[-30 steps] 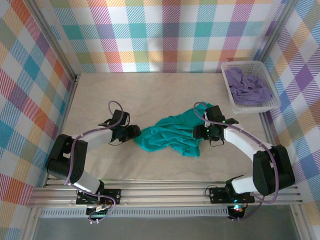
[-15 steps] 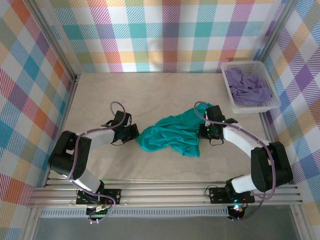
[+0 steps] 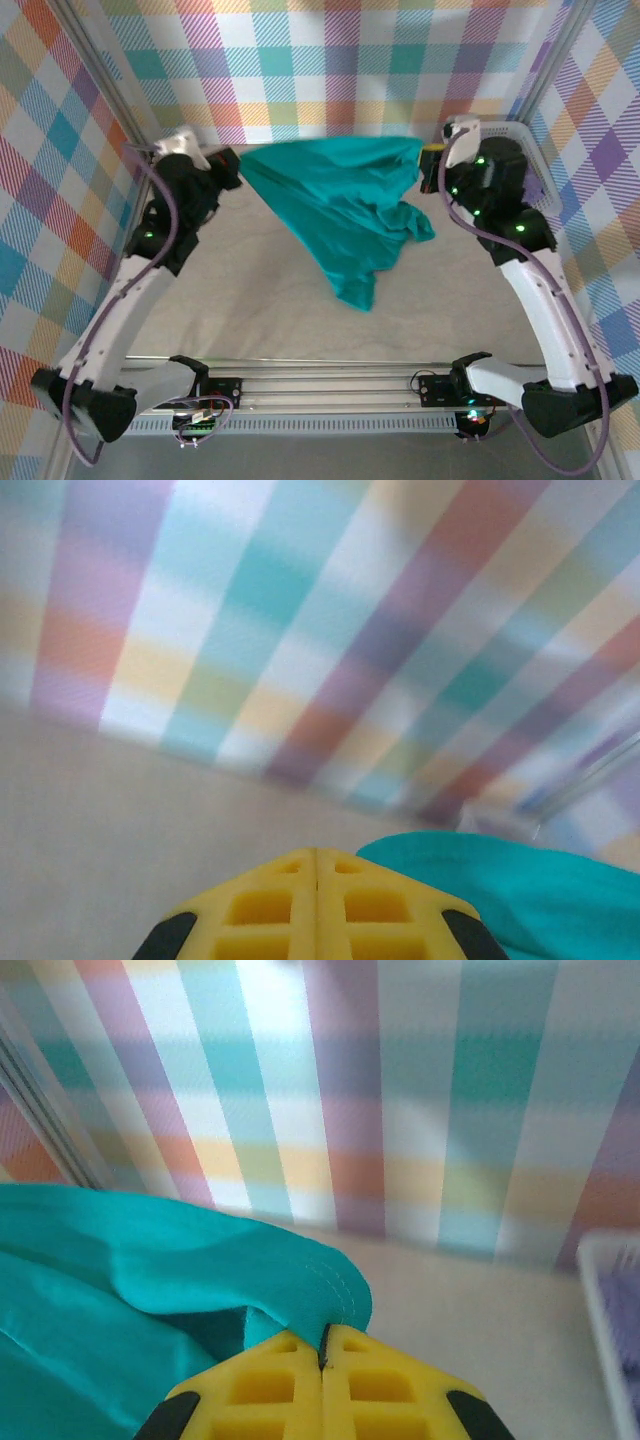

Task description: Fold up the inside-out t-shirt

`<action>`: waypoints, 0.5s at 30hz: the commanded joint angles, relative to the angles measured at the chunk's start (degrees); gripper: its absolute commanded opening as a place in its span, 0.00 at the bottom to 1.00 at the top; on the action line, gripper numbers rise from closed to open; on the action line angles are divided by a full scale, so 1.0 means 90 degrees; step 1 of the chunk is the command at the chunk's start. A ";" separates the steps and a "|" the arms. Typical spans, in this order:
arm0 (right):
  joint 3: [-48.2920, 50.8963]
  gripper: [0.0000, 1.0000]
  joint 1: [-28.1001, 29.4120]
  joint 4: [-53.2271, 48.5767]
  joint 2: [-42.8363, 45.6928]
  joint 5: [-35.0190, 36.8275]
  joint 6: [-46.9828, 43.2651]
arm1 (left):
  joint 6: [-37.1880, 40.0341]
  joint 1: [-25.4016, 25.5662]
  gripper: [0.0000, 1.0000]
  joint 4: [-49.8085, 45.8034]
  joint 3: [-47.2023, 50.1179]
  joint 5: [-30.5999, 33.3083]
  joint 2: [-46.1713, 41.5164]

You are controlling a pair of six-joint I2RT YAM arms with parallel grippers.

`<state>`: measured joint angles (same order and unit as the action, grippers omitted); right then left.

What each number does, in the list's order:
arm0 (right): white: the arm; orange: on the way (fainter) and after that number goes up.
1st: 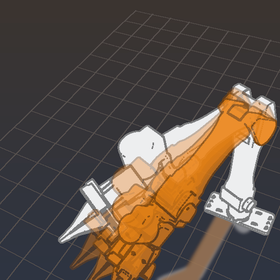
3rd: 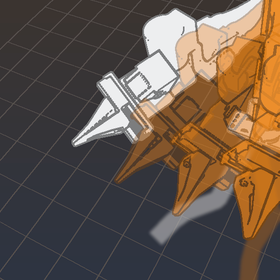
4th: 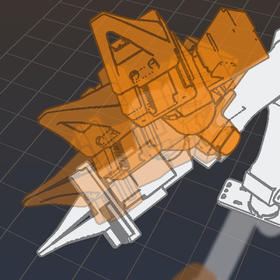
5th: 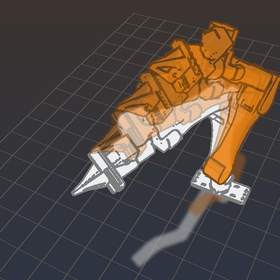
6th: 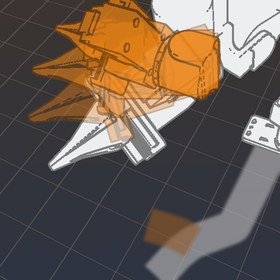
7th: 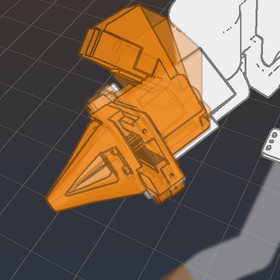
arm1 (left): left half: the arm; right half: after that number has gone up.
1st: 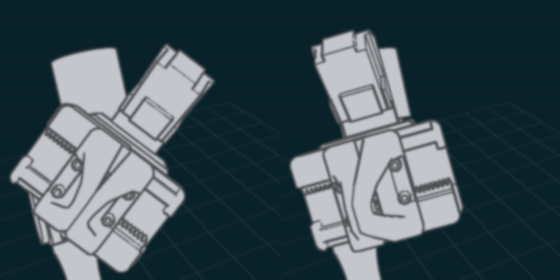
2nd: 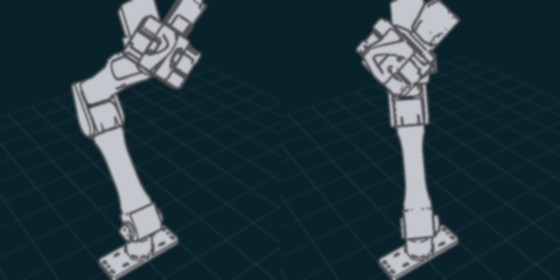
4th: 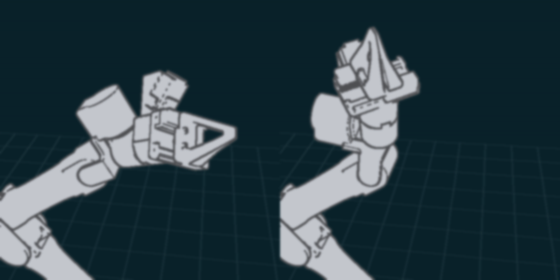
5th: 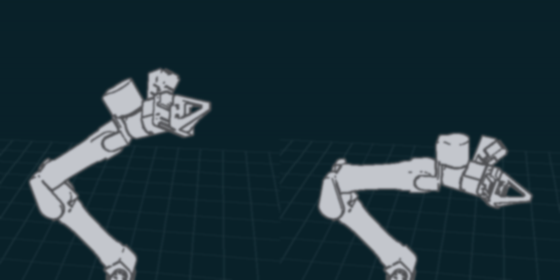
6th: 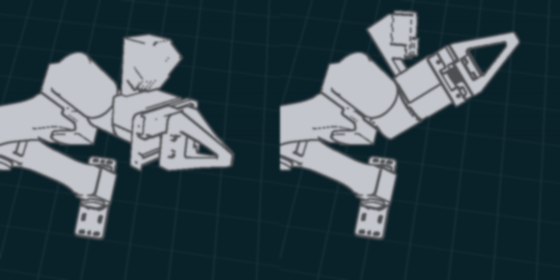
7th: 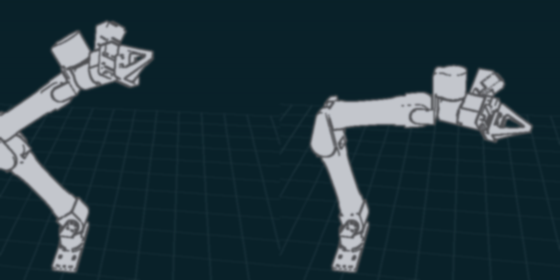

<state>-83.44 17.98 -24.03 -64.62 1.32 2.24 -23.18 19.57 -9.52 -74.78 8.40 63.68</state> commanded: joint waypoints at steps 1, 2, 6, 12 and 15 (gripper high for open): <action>-0.0573 0.00 -0.0015 0.0127 0.0256 0.0014 -0.0613 | 0.0722 -0.0075 0.00 -0.0134 -0.0767 0.0810 -0.0422; -0.0678 0.00 -0.0015 0.0156 0.0315 -0.0002 -0.0630 | 0.0776 -0.0075 0.00 -0.0134 -0.0945 0.0832 -0.0504; -0.1142 0.00 -0.0020 0.0010 0.0544 -0.0299 -0.0569 | 0.1096 -0.0075 0.00 -0.0406 -0.1686 0.0775 -0.0626; -0.0884 0.00 -0.0016 -0.0221 0.0764 -0.0590 -0.0359 | 0.1198 -0.0075 0.00 -0.1360 -0.1747 0.1067 -0.0518; -0.0425 0.00 -0.0015 0.0028 0.0554 -0.0550 -0.0305 | 0.1306 -0.0090 0.00 -0.1345 -0.1416 0.1476 -0.0332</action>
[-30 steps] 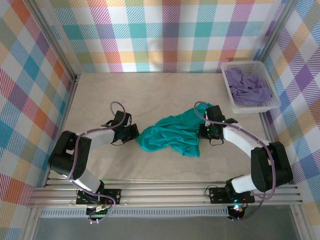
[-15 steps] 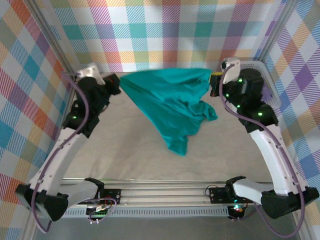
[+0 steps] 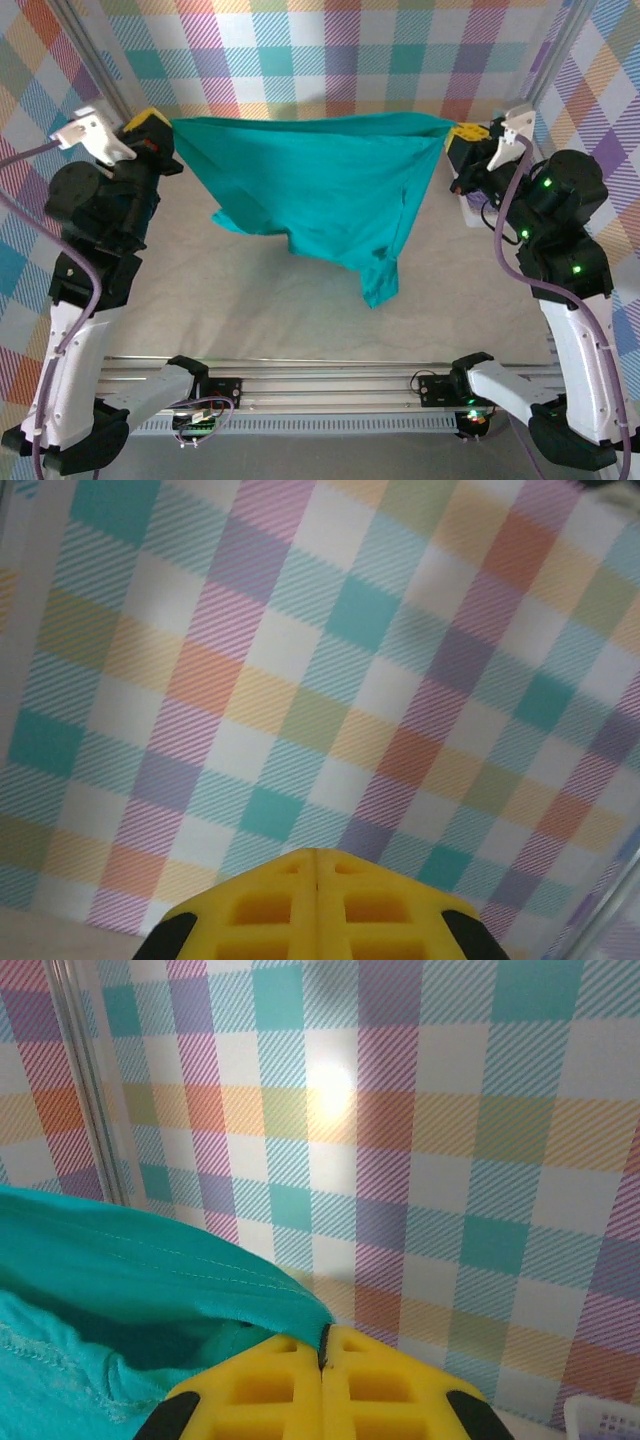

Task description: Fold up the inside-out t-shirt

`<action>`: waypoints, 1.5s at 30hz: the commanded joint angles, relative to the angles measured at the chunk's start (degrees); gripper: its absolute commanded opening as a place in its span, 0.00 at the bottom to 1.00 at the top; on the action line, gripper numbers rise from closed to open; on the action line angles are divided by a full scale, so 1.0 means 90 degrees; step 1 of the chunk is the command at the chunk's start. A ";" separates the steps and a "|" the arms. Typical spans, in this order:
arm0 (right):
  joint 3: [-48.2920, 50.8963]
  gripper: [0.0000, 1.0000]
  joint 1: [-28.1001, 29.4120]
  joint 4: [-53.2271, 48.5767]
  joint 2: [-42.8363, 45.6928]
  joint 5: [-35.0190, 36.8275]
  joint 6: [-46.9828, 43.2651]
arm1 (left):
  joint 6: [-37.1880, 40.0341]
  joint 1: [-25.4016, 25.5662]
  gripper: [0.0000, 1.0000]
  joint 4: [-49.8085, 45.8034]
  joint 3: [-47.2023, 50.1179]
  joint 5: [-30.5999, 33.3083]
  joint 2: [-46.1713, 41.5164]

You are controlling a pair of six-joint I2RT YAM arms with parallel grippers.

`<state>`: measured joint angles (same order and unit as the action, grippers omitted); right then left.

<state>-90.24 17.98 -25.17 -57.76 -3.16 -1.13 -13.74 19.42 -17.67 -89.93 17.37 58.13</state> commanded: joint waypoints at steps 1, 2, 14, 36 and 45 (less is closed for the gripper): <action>0.0411 0.00 -0.0015 0.0273 -0.0419 -0.0040 0.0091 | 0.0315 -0.0094 0.00 -0.0375 0.0332 0.0680 0.0441; 0.0426 0.00 -0.0015 0.0413 -0.0642 -0.0006 0.0088 | 0.0360 -0.0127 0.00 -0.0304 0.0313 0.0790 0.0644; -0.4027 0.00 -0.0445 0.0704 -0.4117 -0.0028 -0.0328 | 0.0527 -0.0859 0.00 -0.0801 -0.4111 -0.0049 0.3573; 0.3694 0.00 -0.0409 0.1238 -0.1434 -0.2569 0.0557 | -0.2945 0.0381 0.00 -0.0077 0.7078 -0.2094 -0.2770; 0.4307 0.00 -0.0396 0.0512 -0.2409 -0.1733 0.1156 | -0.3042 0.1133 0.08 0.0137 0.8366 -0.1871 -0.2599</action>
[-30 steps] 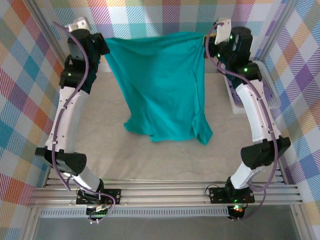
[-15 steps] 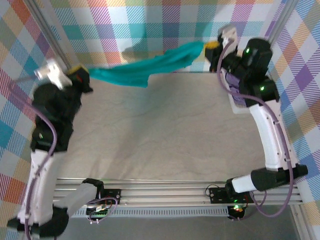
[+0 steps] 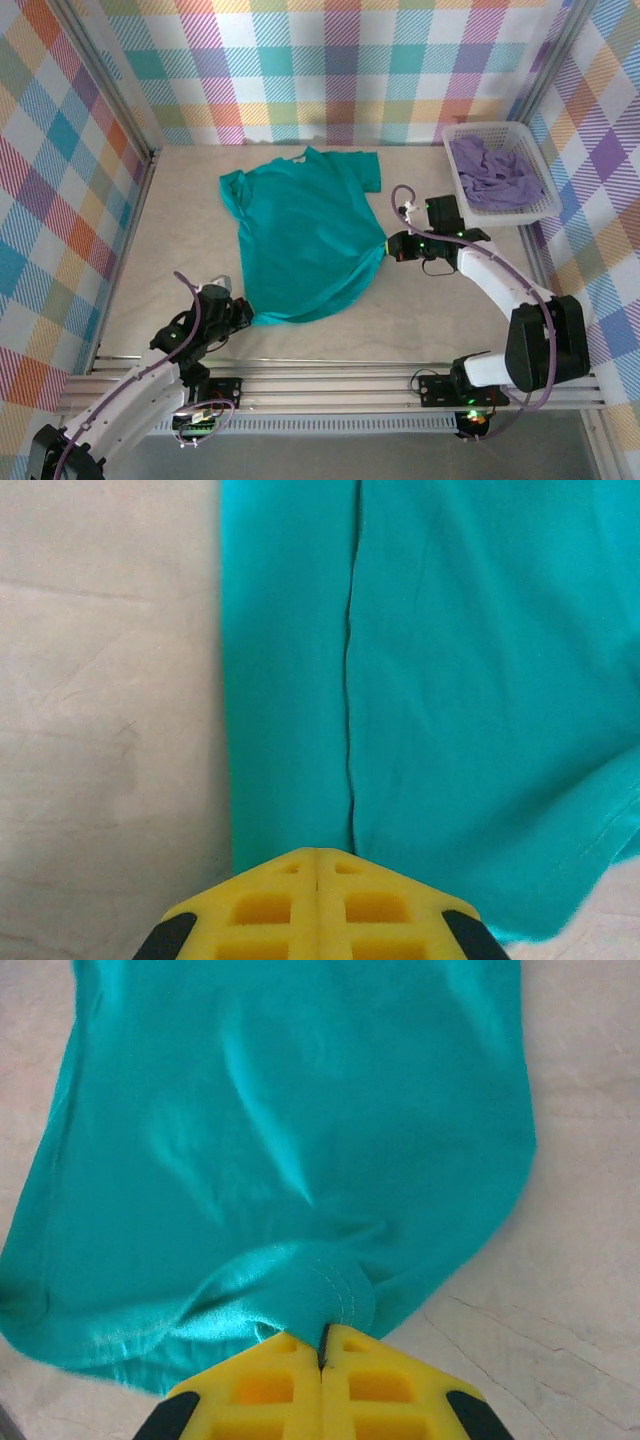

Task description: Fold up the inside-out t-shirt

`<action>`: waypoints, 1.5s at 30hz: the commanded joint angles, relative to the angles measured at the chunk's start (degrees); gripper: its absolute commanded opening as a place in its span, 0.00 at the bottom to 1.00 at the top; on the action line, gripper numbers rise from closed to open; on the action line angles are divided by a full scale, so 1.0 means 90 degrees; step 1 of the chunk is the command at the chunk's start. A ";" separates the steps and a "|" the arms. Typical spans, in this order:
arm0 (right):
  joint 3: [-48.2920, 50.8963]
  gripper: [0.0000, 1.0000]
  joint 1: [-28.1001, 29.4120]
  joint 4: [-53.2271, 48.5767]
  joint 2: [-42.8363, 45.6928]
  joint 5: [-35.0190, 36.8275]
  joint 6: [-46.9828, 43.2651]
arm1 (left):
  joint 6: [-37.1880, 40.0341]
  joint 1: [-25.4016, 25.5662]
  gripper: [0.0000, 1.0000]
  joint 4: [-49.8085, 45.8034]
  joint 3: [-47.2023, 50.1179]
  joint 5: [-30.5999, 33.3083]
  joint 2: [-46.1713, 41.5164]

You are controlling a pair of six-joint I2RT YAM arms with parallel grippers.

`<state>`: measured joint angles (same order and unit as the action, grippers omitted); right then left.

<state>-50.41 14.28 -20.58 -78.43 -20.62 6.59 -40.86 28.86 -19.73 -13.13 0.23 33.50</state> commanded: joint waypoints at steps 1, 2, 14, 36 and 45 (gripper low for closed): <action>-0.0154 0.00 0.0015 -0.0080 -0.0173 0.0334 0.0267 | 0.0090 0.0097 0.13 0.0366 -0.0254 -0.0028 0.0281; -0.0192 0.00 0.0012 -0.0154 -0.0210 0.0408 0.0247 | 0.0224 0.0120 0.21 0.0366 -0.0360 -0.0027 0.0391; -0.0346 0.00 0.0005 -0.0550 0.0462 0.0151 0.0185 | 0.2941 0.2061 0.66 0.2149 -0.1960 0.0888 0.2471; 0.0954 0.66 0.0168 0.0214 0.2397 0.2098 0.1187 | 0.3501 0.2191 0.00 0.2688 -0.4570 0.0029 0.6712; 0.2441 0.68 0.3510 0.3549 0.2056 0.1344 -0.1224 | 0.3034 0.1374 0.00 0.0982 -0.5341 -0.1145 0.5986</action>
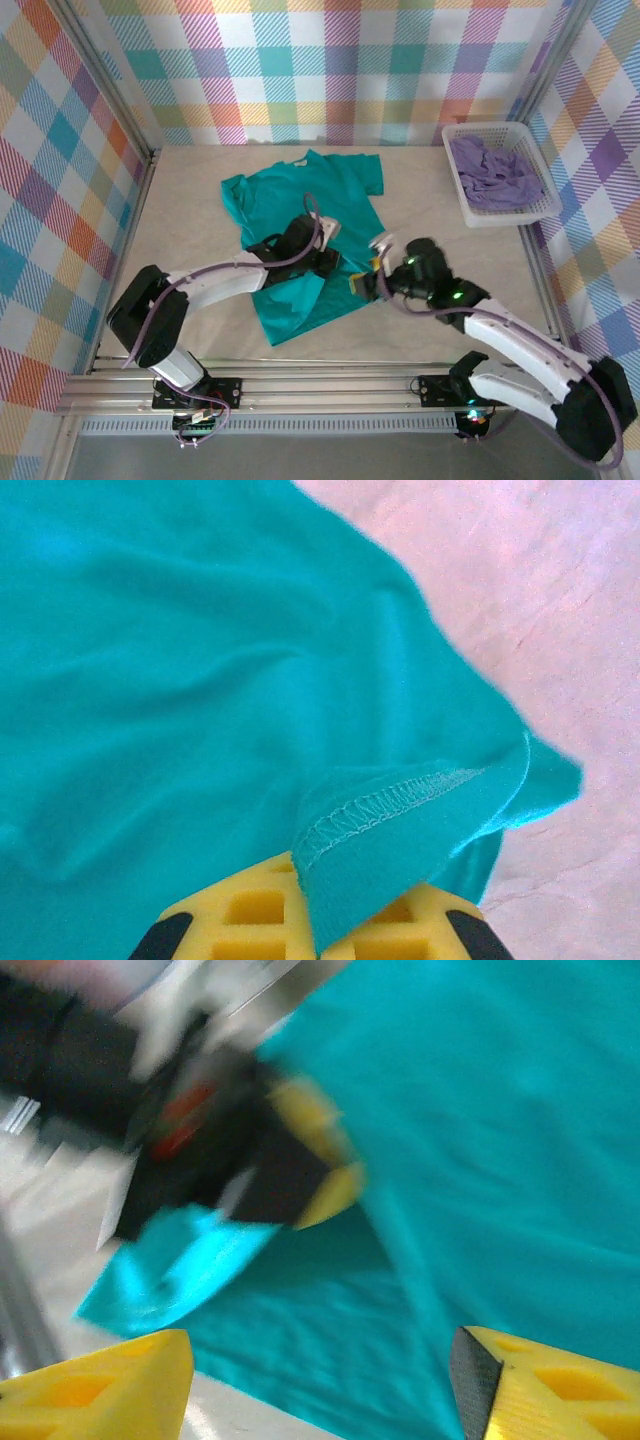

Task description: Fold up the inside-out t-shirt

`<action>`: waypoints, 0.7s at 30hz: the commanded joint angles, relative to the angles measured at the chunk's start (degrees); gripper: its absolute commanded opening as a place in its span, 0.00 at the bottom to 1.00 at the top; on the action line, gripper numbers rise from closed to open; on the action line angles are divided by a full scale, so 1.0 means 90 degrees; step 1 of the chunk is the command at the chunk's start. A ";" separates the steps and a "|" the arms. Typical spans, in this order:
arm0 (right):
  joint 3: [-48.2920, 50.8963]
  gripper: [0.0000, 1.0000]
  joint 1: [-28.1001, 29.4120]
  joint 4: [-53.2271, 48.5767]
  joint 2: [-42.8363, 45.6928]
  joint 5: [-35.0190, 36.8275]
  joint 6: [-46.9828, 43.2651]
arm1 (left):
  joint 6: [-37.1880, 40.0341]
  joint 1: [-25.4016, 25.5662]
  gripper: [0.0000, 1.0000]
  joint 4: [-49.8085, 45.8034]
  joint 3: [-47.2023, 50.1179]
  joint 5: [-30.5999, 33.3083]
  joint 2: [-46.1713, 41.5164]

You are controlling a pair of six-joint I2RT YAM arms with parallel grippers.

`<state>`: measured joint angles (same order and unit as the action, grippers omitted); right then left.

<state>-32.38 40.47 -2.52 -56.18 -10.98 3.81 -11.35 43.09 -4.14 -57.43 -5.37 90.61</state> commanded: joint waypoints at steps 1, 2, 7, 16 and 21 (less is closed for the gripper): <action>0.0648 0.67 0.0757 0.2383 -0.0847 0.0353 -0.0889 | -0.0292 -0.0302 0.00 -0.0999 -0.0558 -0.0631 -0.0411; 0.0737 0.65 0.0823 0.2954 -0.1222 0.0375 -0.0878 | -0.0343 -0.0403 0.00 -0.1240 -0.0734 -0.0707 -0.0443; 0.0709 0.59 0.1147 0.5695 -0.3459 0.1215 -0.1531 | -0.0222 -0.0685 0.00 -0.2293 -0.1264 -0.0926 -0.0674; 0.0067 0.46 0.0935 0.7070 -0.5507 0.2109 -0.2157 | 0.0282 -0.0709 0.00 -0.2994 -0.1613 -0.1061 -0.1100; -0.0479 0.41 0.0845 0.6470 -0.5738 0.2197 -0.2069 | 0.0264 -0.0698 0.00 -0.2838 -0.1542 -0.1608 -0.1317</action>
<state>-33.67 48.38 54.43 -106.74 7.22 -14.00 -9.91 36.82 -29.10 -70.24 -15.18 81.01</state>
